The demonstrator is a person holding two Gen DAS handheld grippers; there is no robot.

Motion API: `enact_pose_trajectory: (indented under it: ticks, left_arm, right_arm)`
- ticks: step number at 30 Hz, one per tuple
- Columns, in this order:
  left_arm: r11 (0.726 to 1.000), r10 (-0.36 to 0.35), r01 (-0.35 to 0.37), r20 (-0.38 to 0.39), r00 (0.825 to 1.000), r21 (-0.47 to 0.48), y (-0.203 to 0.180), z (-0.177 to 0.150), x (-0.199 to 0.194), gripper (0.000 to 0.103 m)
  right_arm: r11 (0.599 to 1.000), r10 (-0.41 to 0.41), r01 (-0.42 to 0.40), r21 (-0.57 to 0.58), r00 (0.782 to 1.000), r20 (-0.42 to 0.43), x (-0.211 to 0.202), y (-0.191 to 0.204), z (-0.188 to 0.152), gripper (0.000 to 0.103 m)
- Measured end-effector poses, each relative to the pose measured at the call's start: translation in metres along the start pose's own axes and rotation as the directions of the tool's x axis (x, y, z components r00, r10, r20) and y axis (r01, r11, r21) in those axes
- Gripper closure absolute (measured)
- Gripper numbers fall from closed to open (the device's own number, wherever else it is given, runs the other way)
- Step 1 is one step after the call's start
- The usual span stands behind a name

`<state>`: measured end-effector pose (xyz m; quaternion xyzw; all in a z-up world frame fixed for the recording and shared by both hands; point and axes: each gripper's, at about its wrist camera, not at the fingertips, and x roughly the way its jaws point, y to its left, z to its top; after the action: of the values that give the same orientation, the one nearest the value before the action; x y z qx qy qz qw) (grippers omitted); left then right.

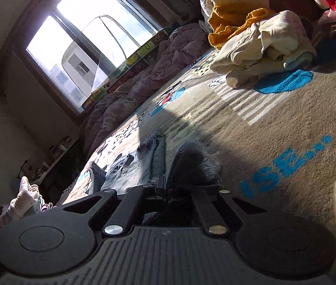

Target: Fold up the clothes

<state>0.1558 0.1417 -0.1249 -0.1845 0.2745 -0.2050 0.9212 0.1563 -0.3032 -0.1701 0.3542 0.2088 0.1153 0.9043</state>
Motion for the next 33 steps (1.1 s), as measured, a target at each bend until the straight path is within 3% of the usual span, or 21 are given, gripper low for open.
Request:
enact_pose_trajectory:
  ticks: [2,7,13,16,19,22,33]
  left_arm:
    - [0.999,0.034,-0.034,0.026,0.999,-0.002,-0.001,0.003,0.004,0.049]
    - [0.994,0.113,-0.113,0.087,0.990,-0.005,-0.005,0.011,0.013,0.051]
    - [0.995,0.057,-0.061,0.052,0.997,0.081,-0.024,0.008,0.024,0.054]
    - [0.996,0.063,-0.066,0.045,0.997,0.059,-0.022,0.008,0.022,0.057]
    - [0.998,0.032,-0.034,0.052,0.998,0.043,-0.025,0.010,0.018,0.068]
    - [0.997,0.028,-0.031,0.051,0.998,0.066,-0.034,0.010,0.017,0.086]
    - [0.993,0.066,-0.062,-0.039,0.997,0.100,-0.056,-0.020,0.003,0.087]
  right_arm:
    - [0.999,0.026,-0.026,0.020,1.000,-0.001,0.001,-0.005,-0.001,0.099]
    - [0.997,0.074,-0.074,0.031,0.997,-0.003,0.011,-0.010,0.003,0.099]
    - [0.994,0.111,-0.111,0.008,0.994,-0.014,0.022,-0.013,0.008,0.099]
    - [0.991,0.134,-0.133,0.027,0.991,-0.024,0.026,-0.020,0.014,0.099]
    - [0.988,0.148,-0.147,0.045,0.989,-0.024,0.029,-0.024,0.019,0.099]
    - [0.985,0.162,-0.161,0.055,0.987,-0.009,0.029,-0.025,0.024,0.099]
    - [0.975,0.221,-0.223,0.023,0.973,0.062,0.026,-0.016,0.041,0.099]
